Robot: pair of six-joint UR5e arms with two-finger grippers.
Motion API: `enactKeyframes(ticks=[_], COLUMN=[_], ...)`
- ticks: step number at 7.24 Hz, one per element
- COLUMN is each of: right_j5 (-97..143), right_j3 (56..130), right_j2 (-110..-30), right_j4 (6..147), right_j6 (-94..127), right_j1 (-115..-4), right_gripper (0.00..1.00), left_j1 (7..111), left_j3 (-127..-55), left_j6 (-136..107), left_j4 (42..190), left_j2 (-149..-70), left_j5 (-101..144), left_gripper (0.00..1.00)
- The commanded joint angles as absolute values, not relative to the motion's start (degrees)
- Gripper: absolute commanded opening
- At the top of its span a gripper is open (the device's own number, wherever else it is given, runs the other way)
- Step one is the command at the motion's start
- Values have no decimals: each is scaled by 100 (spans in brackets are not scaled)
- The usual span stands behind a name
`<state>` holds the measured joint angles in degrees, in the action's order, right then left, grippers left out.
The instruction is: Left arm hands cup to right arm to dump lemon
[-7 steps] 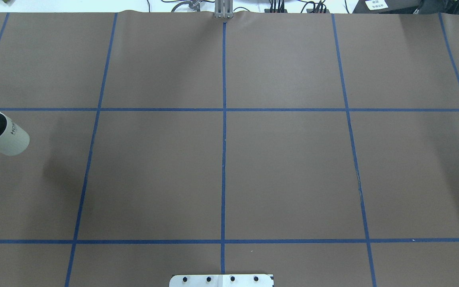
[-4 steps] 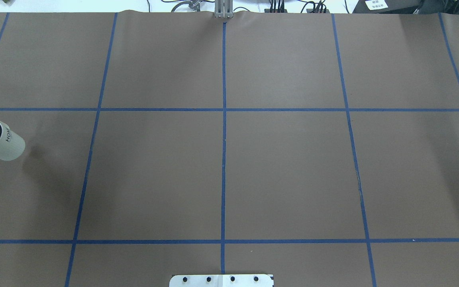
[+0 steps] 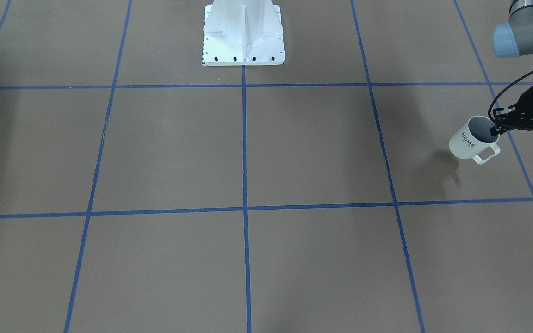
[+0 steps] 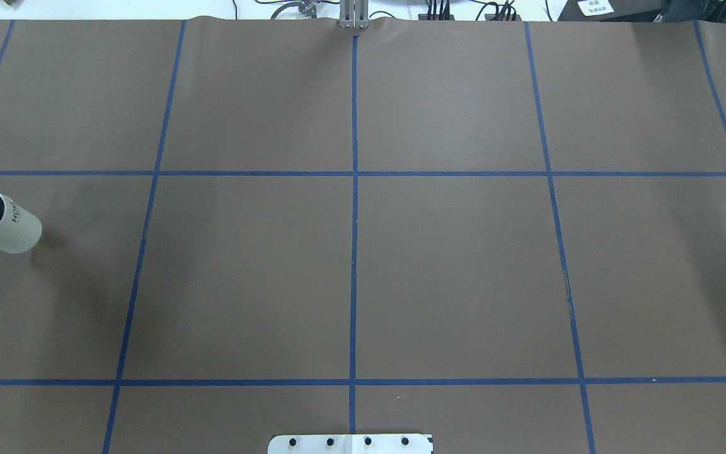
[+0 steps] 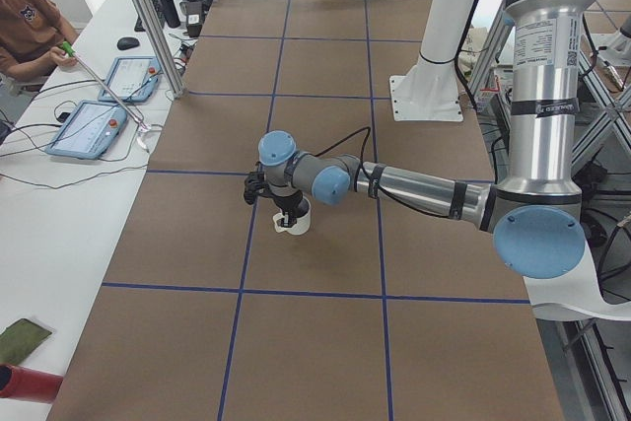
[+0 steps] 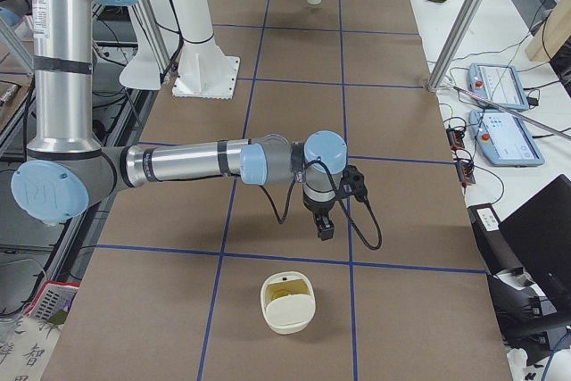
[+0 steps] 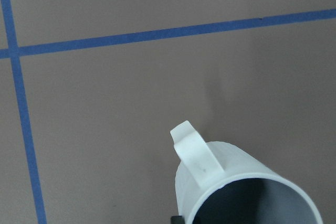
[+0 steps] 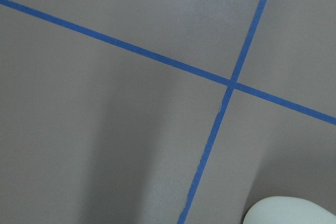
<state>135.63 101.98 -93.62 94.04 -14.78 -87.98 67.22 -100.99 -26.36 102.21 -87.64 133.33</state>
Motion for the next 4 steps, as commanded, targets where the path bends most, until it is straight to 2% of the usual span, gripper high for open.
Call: enactKeyframes(ticks=[1, 4], right_j5=[13562, 13553], right_j3=[10213, 10204], right_j2=[-9360, -9360], right_j4=[9404, 9404], right_j6=[-1477, -1477], right_j1=[-8798, -8780], right_gripper=[100, 100], left_j1=[6636, 6329], left_j3=[-10107, -10072], left_j6=[-2794, -2839], left_j4=[10248, 10274], left_j2=[-8815, -8824], left_j5=[13333, 13324], left_gripper=[0, 0])
